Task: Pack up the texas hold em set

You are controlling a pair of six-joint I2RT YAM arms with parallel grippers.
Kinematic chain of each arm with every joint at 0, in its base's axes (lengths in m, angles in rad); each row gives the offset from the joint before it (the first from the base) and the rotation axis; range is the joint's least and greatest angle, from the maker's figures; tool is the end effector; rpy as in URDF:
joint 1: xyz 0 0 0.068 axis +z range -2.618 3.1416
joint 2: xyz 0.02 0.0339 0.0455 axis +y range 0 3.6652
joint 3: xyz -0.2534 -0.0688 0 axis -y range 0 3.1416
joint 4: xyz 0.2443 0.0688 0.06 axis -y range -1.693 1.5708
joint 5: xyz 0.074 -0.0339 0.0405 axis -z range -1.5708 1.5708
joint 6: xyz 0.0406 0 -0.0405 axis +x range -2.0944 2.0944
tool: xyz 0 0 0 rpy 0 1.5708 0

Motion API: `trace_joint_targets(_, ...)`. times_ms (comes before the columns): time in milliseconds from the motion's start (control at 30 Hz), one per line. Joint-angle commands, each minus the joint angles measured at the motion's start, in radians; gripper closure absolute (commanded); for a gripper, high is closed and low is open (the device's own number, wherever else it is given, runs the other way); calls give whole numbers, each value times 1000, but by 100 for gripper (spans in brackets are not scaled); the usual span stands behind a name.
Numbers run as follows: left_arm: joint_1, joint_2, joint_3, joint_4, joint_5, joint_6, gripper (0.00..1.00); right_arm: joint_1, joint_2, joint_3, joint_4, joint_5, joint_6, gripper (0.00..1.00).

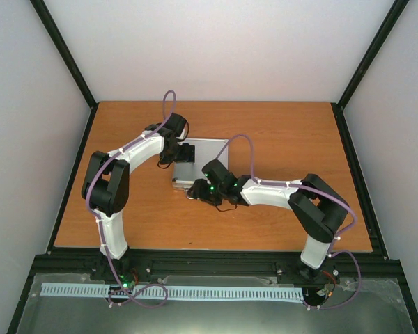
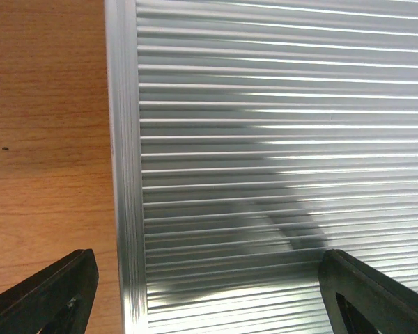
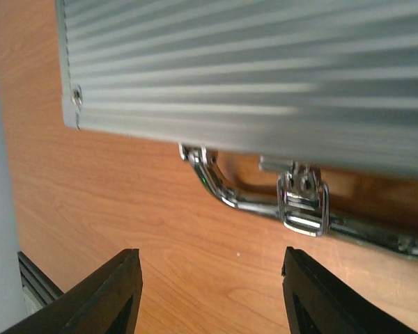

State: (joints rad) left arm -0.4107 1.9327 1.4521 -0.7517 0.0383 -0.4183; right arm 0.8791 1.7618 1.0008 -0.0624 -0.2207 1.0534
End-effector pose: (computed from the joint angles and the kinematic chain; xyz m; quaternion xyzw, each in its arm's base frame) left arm 0.3589 -0.1580 0.1827 -0.0005 0.9855 -0.0851 0.1465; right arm 0.2251 0.2857 0.1539 0.0405 0.9253 0.3568 0.1219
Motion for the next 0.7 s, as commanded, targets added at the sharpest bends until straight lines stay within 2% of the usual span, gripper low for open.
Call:
trace_joint_targets(0,-2,72,-38,-71,-38,24,10,24,-27,-30,9,29,33,43)
trace_joint_targets(133,-2,69,-39,-71,-38,22,11,31,-25,-35,-3,76,73,32)
trace_joint_targets(333,-2,62,-40,-73,-41,21,11,37,-27,-116,108,138,182,23)
trace_joint_targets(667,-2,47,-49,-75,-35,13,11,74,29,-106,238,157,224,21)
